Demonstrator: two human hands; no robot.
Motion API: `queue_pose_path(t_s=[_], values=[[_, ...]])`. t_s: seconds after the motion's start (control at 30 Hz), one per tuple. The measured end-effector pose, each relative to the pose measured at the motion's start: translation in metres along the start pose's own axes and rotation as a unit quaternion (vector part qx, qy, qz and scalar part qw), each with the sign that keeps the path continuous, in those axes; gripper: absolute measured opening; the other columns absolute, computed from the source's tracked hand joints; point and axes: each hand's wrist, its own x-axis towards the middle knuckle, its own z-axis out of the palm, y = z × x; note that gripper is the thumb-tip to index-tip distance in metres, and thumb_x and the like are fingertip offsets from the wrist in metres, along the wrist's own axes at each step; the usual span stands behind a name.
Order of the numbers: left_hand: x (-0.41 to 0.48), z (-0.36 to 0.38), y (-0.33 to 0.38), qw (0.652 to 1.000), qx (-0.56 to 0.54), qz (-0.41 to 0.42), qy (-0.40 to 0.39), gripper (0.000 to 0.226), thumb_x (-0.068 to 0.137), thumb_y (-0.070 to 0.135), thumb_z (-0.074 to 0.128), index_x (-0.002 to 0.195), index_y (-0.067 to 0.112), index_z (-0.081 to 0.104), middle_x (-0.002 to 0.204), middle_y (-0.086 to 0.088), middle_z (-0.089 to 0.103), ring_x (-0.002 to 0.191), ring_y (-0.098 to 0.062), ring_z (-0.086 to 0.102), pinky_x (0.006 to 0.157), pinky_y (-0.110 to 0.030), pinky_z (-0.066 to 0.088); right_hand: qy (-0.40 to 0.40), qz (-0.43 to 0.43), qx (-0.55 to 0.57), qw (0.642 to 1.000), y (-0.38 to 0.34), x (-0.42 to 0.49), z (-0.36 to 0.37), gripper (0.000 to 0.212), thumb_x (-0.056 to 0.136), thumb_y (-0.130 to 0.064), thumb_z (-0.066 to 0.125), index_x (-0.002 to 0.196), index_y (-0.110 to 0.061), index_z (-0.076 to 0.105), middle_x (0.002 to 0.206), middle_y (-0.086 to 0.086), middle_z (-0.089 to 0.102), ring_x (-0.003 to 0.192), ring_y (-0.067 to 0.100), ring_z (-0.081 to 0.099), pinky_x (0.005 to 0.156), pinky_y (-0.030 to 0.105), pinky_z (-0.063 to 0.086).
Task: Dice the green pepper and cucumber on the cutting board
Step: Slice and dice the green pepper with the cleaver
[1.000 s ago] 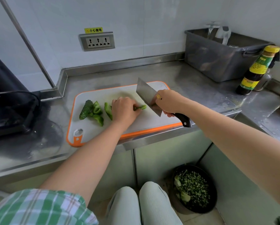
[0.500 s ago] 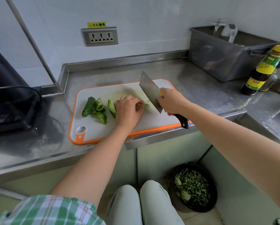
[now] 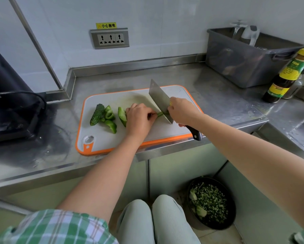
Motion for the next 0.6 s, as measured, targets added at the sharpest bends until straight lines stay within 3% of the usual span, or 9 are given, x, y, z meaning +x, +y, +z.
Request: queue_pose_path(t_s=[0.1, 0.33, 0.43, 0.6], values=[[0.0, 0.0, 0.0, 1.0, -0.007, -0.005, 0.002, 0.01, 0.082, 0.031, 0.07, 0.089, 0.028, 0.076, 0.079, 0.003, 0.067, 0.085, -0.028, 0.053, 0.07, -0.031, 0.028, -0.003, 0.005, 0.024, 1.0, 0.001, 0.0, -0.011, 0.01, 0.096, -0.01, 0.032, 0.092, -0.01, 0.041, 0.073, 0.01, 0.051, 0.042, 0.023, 0.053, 0.04, 0.026, 0.041], [-0.001, -0.001, 0.0, 1.0, -0.002, 0.002, 0.001, 0.01, 0.083, 0.028, 0.068, 0.083, 0.026, 0.077, 0.08, 0.002, 0.068, 0.084, -0.029, 0.051, 0.07, -0.034, 0.032, -0.075, 0.0, -0.039, 0.996, -0.005, -0.001, -0.021, 0.019, 0.089, -0.002, 0.031, 0.096, -0.002, 0.048, 0.06, 0.013, 0.056, 0.037, 0.022, 0.05, 0.037, 0.021, 0.038], [-0.001, -0.002, 0.0, 1.0, -0.005, 0.004, 0.003, 0.009, 0.083, 0.03, 0.069, 0.082, 0.026, 0.077, 0.078, 0.002, 0.066, 0.082, -0.03, 0.051, 0.068, -0.033, 0.031, -0.06, -0.008, -0.033, 0.998, -0.005, -0.002, -0.011, 0.023, 0.089, -0.005, 0.033, 0.103, -0.006, 0.05, 0.064, 0.01, 0.056, 0.04, 0.022, 0.054, 0.041, 0.024, 0.04], [0.0, -0.001, 0.001, 1.0, -0.008, 0.002, 0.003, 0.008, 0.082, 0.03, 0.07, 0.082, 0.027, 0.078, 0.073, 0.0, 0.063, 0.08, -0.03, 0.051, 0.067, -0.031, 0.027, -0.009, 0.004, 0.004, 1.0, -0.002, 0.0, 0.004, 0.011, 0.096, -0.013, 0.033, 0.095, -0.009, 0.043, 0.073, 0.008, 0.052, 0.046, 0.025, 0.056, 0.045, 0.027, 0.044]])
